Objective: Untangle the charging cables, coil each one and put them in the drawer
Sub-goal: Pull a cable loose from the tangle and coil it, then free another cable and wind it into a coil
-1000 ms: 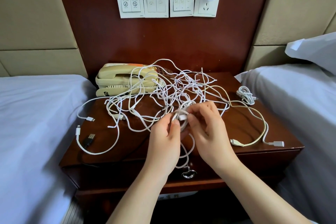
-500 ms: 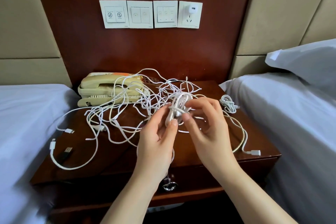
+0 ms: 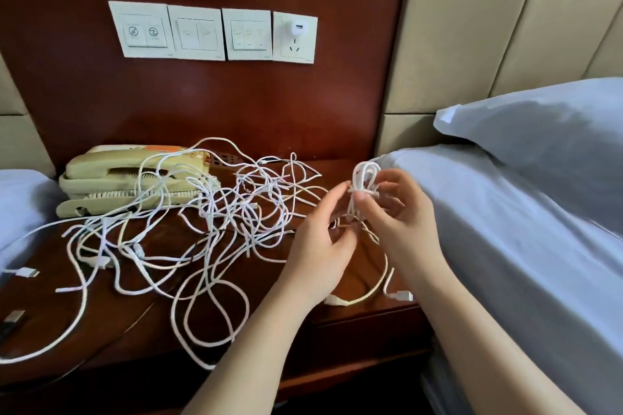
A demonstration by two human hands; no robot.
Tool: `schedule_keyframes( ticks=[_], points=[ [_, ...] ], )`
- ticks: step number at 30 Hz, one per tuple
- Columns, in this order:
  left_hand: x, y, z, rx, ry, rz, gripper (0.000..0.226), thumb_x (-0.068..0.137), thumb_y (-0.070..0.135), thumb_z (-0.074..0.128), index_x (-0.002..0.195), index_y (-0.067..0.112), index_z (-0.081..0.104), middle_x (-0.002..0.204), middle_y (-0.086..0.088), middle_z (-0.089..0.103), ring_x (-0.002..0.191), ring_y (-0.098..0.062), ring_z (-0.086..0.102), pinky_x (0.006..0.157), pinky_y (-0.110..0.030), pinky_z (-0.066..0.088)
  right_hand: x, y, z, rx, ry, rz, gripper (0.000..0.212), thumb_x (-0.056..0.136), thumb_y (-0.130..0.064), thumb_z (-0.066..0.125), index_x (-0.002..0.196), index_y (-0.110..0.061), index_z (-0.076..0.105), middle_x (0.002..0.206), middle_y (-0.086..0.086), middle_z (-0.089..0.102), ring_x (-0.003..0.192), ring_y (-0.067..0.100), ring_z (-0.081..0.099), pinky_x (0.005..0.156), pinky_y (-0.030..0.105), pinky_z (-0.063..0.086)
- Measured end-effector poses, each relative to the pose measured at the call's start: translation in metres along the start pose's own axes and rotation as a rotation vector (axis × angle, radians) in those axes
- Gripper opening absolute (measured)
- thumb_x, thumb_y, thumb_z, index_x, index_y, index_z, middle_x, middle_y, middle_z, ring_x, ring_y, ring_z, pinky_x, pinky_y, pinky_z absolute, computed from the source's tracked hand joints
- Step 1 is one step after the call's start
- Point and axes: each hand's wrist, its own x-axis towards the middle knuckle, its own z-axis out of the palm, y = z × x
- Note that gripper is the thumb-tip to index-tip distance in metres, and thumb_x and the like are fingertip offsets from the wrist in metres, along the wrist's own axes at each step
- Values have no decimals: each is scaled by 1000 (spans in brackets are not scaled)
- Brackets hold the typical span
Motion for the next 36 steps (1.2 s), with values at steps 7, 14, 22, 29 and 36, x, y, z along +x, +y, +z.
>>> schedule_keyframes(
  ticks=[7, 14, 22, 29, 36],
  points=[
    [24, -14, 12, 361, -40, -76, 45, 97, 21, 47, 141, 22, 40, 144, 8, 42, 134, -8, 35, 105, -19, 25, 33, 39, -16, -118, 87, 102, 19, 82, -17, 71, 87, -26, 56, 76, -12, 58, 75, 12, 63, 63, 21, 47],
    [35, -36, 30, 632, -204, -94, 42, 99, 43, 29, 130, 29, 52, 139, 12, 46, 136, -10, 31, 115, -45, 14, 40, 73, -26, -84, 114, 247, 16, 81, -23, 71, 89, -21, 57, 84, 0, 63, 76, 15, 62, 72, 34, 50],
    [38, -38, 27, 854, -235, -206, 50, 91, 61, 32, 137, 39, 31, 136, 4, 41, 132, -22, 33, 110, -55, 10, 54, 68, -17, -325, -58, 162, 21, 82, -23, 70, 95, -18, 54, 82, -6, 59, 69, 10, 57, 53, 12, 41],
    [35, -46, 19, 940, -112, -165, 35, 91, 53, 40, 109, 26, 53, 115, 3, 37, 116, -21, 39, 101, -46, 25, 58, 64, -17, -384, -63, 178, 22, 82, -22, 70, 96, -19, 53, 83, -3, 60, 72, 13, 59, 56, 17, 41],
    [33, -58, -9, 921, -14, -182, 14, 91, 34, 51, 101, 25, 49, 119, 11, 43, 120, -12, 40, 92, -38, 37, 46, 59, 4, -703, -244, 10, 24, 82, -18, 64, 104, -14, 55, 102, 3, 55, 89, 23, 55, 72, 30, 41]
  ],
)
